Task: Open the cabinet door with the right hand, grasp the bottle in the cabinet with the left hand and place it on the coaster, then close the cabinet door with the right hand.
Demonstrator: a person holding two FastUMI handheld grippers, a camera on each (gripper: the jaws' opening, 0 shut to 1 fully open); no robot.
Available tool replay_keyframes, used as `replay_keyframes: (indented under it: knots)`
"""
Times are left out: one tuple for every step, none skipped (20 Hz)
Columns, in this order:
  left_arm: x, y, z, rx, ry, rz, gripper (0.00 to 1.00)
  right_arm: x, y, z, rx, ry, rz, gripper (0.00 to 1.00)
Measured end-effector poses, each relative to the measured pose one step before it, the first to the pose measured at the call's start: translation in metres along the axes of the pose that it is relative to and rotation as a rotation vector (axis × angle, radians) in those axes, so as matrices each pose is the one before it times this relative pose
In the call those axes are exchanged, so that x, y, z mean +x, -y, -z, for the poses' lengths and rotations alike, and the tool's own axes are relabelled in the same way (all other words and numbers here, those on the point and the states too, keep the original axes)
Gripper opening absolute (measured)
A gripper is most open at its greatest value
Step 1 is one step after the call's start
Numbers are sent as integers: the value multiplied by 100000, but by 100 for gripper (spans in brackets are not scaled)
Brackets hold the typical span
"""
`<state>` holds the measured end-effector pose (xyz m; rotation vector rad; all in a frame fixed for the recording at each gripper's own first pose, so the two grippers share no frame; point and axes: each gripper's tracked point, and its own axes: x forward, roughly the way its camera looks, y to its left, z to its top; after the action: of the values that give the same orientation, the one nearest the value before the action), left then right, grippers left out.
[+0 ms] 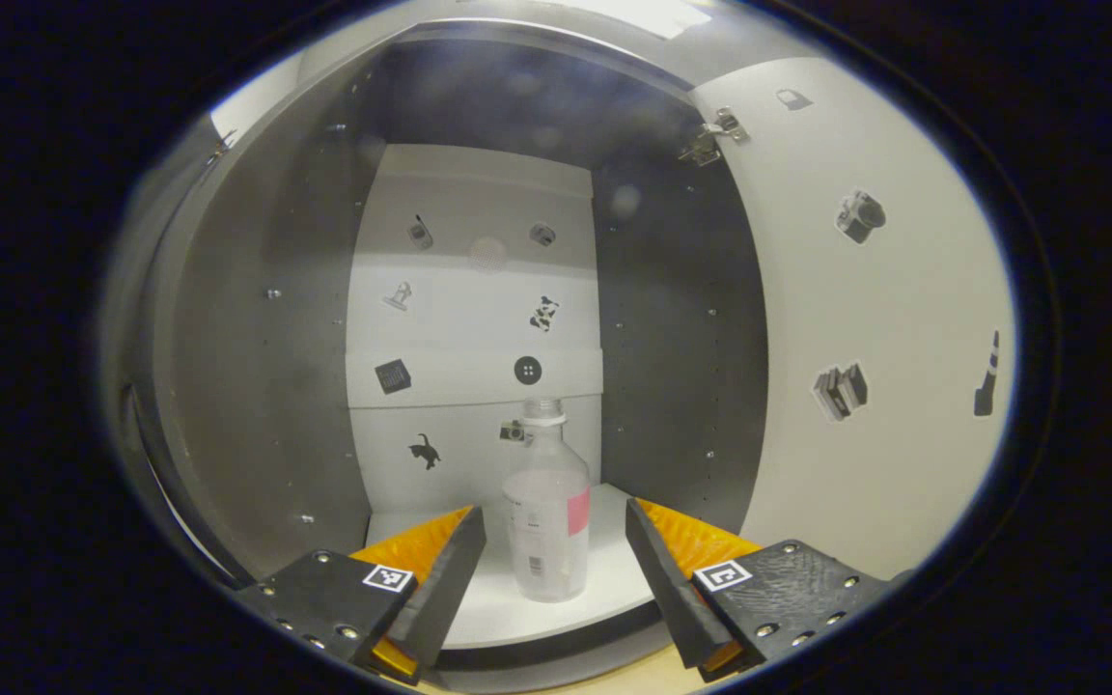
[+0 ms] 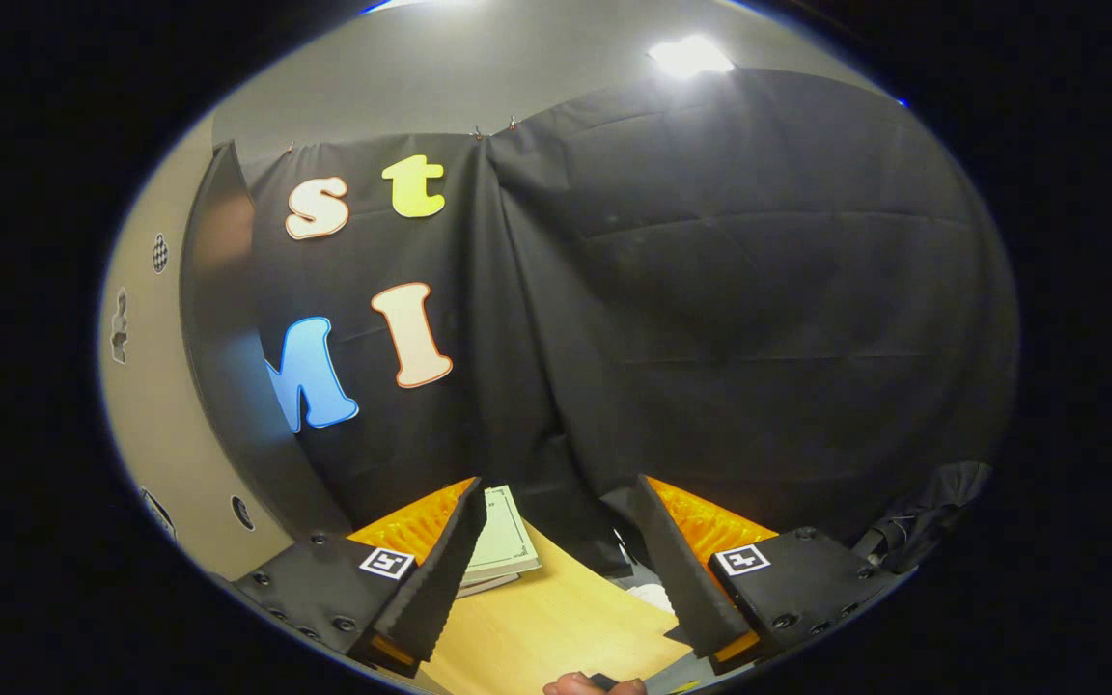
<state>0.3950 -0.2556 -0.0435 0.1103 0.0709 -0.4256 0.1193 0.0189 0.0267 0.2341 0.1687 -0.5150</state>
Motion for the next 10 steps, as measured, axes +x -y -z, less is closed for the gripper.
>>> replay_keyframes:
  knots:
    - [691, -80, 170, -121, -329, -135, 89, 38, -20, 156, -22, -974, 140, 97]
    - [617, -123, 299, 27, -244, -196, 90, 10, 1, 105, 118, -777, 276, 97]
    - [610, -107, 101, 100, -229, -304, 91, 10, -64, 15, -20, -500, 229, 97]
    - [622, -72, 339, 86, -361, -158, 91, 71, 114, 73, -172, -148, 407, 97]
    - [571, -27, 149, 247, -405, -9, 90, 70, 33, -26, -265, -49, 137, 97]
    - [562, -146, 297, 249, -391, -144, 90, 193, 37, 101, -458, -238, 234, 97]
    - [459, -18, 252, 161, -391, 124, 89, 114, 78, 147, -638, -261, 417, 97]
    - [400, 29, 235, 174, -209, -72, 90, 146, 72, -28, -679, -88, 454, 97]
    - [388, -75, 112, 183, -206, 22, 90, 120, 128, -11, -470, -26, 528, 97]
    - [274, 27, 325, 147, -749, 162, 90, 61, 14, 25, -75, -203, 180, 97]
